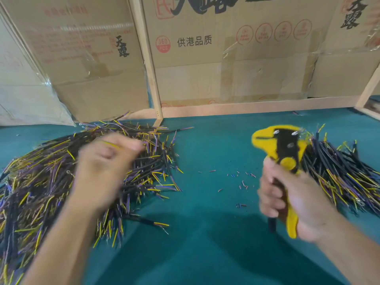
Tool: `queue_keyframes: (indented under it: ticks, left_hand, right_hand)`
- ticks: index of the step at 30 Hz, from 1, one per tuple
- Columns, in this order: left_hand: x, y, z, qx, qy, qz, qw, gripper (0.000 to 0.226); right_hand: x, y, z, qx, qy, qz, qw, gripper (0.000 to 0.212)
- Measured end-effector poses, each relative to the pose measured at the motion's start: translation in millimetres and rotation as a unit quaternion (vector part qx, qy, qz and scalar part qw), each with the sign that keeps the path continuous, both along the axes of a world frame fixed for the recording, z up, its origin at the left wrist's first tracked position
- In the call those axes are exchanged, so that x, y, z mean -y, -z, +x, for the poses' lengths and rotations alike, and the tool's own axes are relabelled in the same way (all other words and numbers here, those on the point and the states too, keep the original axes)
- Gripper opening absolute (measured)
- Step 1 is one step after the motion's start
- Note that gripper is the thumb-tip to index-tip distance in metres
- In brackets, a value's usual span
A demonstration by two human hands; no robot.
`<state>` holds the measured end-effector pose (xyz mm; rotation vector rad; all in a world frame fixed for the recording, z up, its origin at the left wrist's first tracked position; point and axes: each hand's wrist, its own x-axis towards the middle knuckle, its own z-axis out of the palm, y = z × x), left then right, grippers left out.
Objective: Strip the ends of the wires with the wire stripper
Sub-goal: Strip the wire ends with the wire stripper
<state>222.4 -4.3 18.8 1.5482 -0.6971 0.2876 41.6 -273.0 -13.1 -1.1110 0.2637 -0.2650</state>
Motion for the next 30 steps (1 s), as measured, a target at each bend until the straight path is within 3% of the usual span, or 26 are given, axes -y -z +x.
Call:
queue_keyframes:
  ticks: [2,4,12,16,22,27,30]
  left_hand:
    - [25.9,9.3,-15.1,0.026,0.077,0.105,0.991,0.025]
    - [37.2,13.5,-25.2,0.033,0.099,0.143,0.984,0.03]
    - [49.3,17.9,-38.4,-0.003,0.146,0.165,0.975,0.022]
    - [57.4,20.5,-50.5,0.024,0.162,0.208,0.964,0.023]
    - [72.7,27.3,-66.6,0.06,0.183,0.275,0.942,0.024]
    - [72.0,25.7,-66.4,0.065,0.172,0.279,0.942,0.026]
    - [69.1,24.1,-64.2,0.056,0.173,0.276,0.944,0.026]
  right_hand:
    - [-13.1,9.1,2.6,-0.026,-0.066,0.008,0.997,0.032]
    - [-24.7,17.5,2.1,-0.013,-0.128,0.032,0.991,0.023]
    - [-27.8,27.1,6.9,0.003,-0.152,0.061,0.986,0.025]
    - [-30.4,28.9,8.1,0.028,-0.103,-0.016,0.994,0.045]
    - [-29.2,27.1,6.4,0.036,-0.033,-0.122,0.991,0.011]
    - [-24.0,24.8,3.9,0.013,0.0,-0.284,0.959,0.024]
    - [-21.3,23.7,3.5,0.01,0.004,-0.304,0.953,0.033]
